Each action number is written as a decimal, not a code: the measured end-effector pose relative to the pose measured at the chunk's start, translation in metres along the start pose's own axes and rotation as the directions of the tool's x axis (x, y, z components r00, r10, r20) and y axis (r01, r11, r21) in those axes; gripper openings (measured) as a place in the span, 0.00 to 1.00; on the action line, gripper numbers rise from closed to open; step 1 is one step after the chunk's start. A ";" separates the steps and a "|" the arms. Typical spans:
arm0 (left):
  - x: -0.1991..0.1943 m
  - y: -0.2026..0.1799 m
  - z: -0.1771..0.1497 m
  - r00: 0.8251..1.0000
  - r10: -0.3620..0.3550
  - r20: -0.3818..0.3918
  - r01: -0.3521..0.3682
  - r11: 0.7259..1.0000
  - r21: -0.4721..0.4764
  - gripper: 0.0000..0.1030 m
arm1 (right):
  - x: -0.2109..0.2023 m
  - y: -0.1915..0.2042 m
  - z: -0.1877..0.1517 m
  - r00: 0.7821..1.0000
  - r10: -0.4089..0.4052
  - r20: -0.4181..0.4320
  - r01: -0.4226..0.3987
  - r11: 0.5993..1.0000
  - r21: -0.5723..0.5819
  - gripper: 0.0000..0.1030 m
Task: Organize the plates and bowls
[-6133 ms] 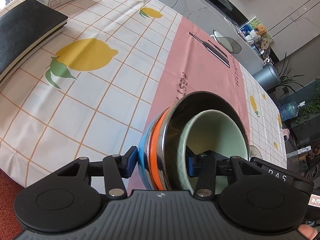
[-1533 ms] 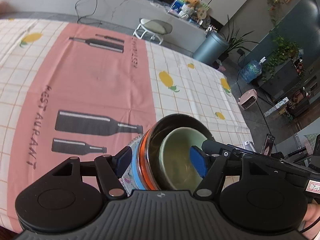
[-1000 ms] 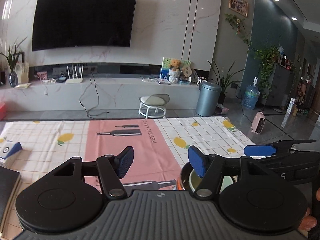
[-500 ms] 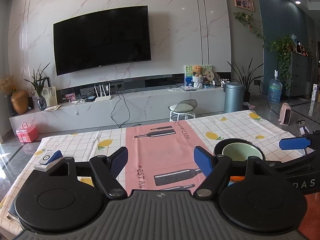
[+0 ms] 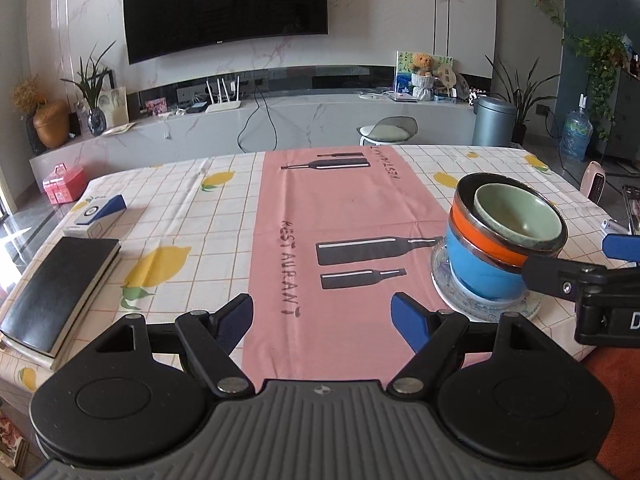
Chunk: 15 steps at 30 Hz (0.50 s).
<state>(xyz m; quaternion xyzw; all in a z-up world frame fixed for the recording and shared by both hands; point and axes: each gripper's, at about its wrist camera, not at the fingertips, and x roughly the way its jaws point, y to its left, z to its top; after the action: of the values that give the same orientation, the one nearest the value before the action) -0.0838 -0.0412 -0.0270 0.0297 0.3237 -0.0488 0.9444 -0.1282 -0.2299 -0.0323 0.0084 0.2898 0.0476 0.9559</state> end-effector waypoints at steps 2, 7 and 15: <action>0.002 -0.001 -0.004 1.000 -0.004 -0.007 0.004 1.000 -0.004 0.89 | 0.005 0.001 -0.003 1.000 -0.004 -0.023 0.004 1.000 0.000 0.97; 0.004 -0.001 -0.006 1.000 0.008 -0.029 -0.009 1.000 -0.008 0.89 | 0.012 -0.001 -0.006 0.999 -0.013 -0.051 0.013 1.000 0.004 0.97; 0.000 0.000 -0.002 1.000 0.018 -0.022 -0.019 1.000 -0.020 0.89 | 0.015 -0.002 -0.008 0.998 -0.011 -0.066 0.011 1.000 0.006 0.97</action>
<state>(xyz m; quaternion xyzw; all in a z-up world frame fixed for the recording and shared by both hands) -0.0850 -0.0415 -0.0282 0.0236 0.3342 -0.0364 0.9415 -0.1197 -0.2306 -0.0473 0.0085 0.3213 0.0418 0.9460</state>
